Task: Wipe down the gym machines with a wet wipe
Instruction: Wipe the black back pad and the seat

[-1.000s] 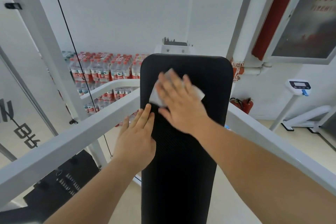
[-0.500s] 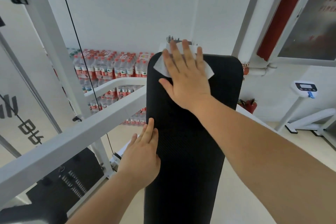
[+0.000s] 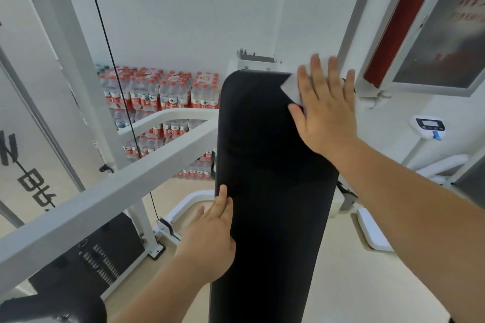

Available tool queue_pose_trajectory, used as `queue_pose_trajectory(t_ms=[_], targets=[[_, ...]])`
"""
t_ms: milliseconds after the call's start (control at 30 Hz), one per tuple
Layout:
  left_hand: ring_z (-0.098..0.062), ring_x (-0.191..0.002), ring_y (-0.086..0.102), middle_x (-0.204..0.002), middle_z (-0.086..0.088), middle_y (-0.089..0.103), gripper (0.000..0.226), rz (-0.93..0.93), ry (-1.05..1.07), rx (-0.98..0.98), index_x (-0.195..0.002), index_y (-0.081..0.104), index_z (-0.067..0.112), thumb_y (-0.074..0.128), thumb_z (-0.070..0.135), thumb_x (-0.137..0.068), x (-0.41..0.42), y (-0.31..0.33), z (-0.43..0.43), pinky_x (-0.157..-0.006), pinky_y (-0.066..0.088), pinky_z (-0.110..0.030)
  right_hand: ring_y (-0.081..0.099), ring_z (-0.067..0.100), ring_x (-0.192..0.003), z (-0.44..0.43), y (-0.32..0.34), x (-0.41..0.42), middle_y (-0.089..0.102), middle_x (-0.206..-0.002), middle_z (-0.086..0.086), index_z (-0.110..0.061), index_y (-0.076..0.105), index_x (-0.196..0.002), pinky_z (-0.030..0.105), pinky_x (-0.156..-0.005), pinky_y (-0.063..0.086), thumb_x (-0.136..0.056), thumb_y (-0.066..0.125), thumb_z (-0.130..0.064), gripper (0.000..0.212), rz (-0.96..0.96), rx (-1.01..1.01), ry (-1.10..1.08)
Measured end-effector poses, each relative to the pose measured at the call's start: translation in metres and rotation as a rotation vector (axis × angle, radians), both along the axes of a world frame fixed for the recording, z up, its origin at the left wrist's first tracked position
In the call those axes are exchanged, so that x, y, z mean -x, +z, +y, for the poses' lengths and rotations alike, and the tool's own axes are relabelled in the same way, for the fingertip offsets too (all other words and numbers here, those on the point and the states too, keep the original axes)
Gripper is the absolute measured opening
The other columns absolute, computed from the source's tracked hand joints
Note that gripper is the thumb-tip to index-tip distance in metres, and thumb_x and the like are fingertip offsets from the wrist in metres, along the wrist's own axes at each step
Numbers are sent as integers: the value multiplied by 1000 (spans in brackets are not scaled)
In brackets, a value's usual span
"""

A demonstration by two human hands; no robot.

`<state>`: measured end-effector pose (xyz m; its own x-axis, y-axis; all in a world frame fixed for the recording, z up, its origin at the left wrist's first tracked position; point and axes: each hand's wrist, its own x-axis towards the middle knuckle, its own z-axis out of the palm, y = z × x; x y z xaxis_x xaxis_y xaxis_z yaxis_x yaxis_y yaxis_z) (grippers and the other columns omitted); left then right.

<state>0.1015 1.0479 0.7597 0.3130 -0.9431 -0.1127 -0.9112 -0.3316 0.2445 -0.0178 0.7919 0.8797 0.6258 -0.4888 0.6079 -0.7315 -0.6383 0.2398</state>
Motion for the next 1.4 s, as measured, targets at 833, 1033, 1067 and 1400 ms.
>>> queue_pose_trajectory(t_ms=[833, 1033, 1067, 1400], targets=[[-24, -155, 2, -155, -8, -44, 84, -8, 78, -230, -158, -13, 11, 43, 26, -98, 40, -112, 3, -126, 7, -46, -17, 45, -152, 44, -116, 2, -15, -165, 26, -9, -6, -161, 57, -122, -11, -96, 25, -69, 94, -51, -33, -17], [-33, -155, -2, -154, -14, -44, 87, -104, 183, -263, -158, -13, 9, 45, 32, -98, 63, -113, -7, -125, 10, -48, -27, 33, -152, 81, -213, 11, -27, -166, 13, -13, -14, -161, 50, -122, -19, -102, 23, -65, 87, 326, 92, 340], [-32, -155, -1, -154, -12, -44, 88, -103, 178, -253, -158, -14, 10, 46, 32, -97, 62, -114, -4, -125, 10, -49, -26, 33, -153, 77, -228, 26, -29, -165, 14, -10, -18, -159, 49, -123, -19, -102, 22, -66, 89, 347, 97, 323], [-32, -155, 1, -152, -4, -48, 93, -130, 183, -64, -156, -20, 17, 49, 36, -98, 56, -144, 7, -125, 6, -47, -12, 44, -154, 47, -155, 25, -13, -165, 29, -1, -8, -159, 58, -125, -3, -97, 24, -68, 97, -326, -126, -161]])
